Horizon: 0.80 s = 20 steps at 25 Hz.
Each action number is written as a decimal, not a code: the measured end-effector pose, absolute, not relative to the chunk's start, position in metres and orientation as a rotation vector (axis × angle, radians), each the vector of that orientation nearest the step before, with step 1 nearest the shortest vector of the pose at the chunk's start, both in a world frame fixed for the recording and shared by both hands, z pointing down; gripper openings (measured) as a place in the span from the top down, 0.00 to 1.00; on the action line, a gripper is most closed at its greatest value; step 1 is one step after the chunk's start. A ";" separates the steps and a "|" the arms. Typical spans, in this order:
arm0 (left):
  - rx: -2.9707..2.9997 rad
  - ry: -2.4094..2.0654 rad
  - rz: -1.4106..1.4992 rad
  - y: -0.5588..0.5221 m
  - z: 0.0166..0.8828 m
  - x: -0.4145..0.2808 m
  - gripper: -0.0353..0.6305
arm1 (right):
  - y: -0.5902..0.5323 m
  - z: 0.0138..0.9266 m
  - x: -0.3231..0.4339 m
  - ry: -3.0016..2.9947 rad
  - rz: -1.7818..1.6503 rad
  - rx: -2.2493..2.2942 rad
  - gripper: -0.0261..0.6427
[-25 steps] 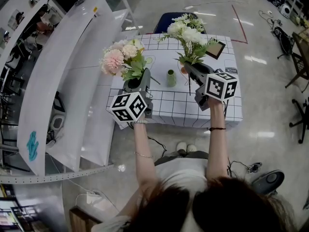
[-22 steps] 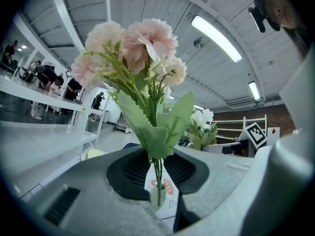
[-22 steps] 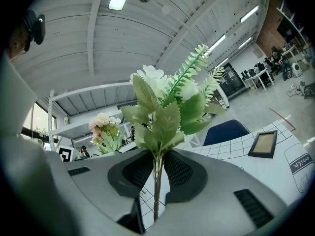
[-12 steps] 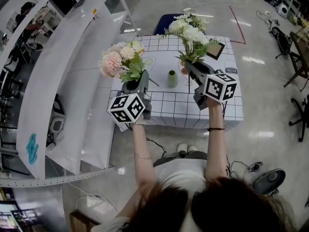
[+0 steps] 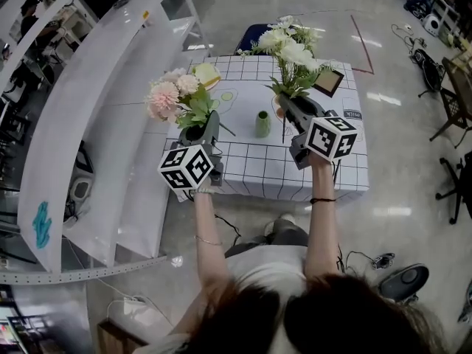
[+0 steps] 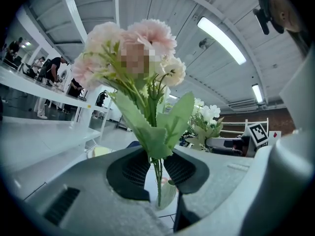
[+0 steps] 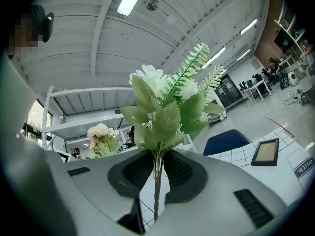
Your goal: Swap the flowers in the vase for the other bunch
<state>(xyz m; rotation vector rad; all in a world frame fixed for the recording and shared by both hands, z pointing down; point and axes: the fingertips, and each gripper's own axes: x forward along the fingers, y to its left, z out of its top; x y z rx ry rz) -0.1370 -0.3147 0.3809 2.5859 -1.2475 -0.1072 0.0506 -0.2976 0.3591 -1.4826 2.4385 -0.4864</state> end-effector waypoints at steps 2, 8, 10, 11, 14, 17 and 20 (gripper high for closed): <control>2.575 -1.256 -0.106 -0.318 0.383 -0.138 0.83 | -0.303 0.357 0.049 2.444 -0.479 -1.472 0.86; 2.526 -1.268 -0.124 -0.329 0.389 -0.140 0.83 | -0.324 0.358 0.045 2.492 -0.483 -1.457 0.86; 2.513 -1.277 -0.126 -0.332 0.390 -0.140 0.83 | -0.331 0.358 0.045 2.505 -0.484 -1.449 0.86; 2.508 -1.280 -0.125 -0.334 0.390 -0.140 0.83 | -0.335 0.358 0.046 2.509 -0.485 -1.444 0.86; 2.495 -1.280 -0.115 -0.338 0.395 -0.137 0.83 | -0.346 0.360 0.047 2.519 -0.491 -1.434 0.86; 2.485 -1.285 -0.102 -0.340 0.399 -0.135 0.83 | -0.356 0.360 0.048 2.517 -0.495 -1.426 0.86; 2.471 -1.297 -0.099 -0.343 0.403 -0.135 0.83 | -0.364 0.360 0.047 2.512 -0.494 -1.404 0.86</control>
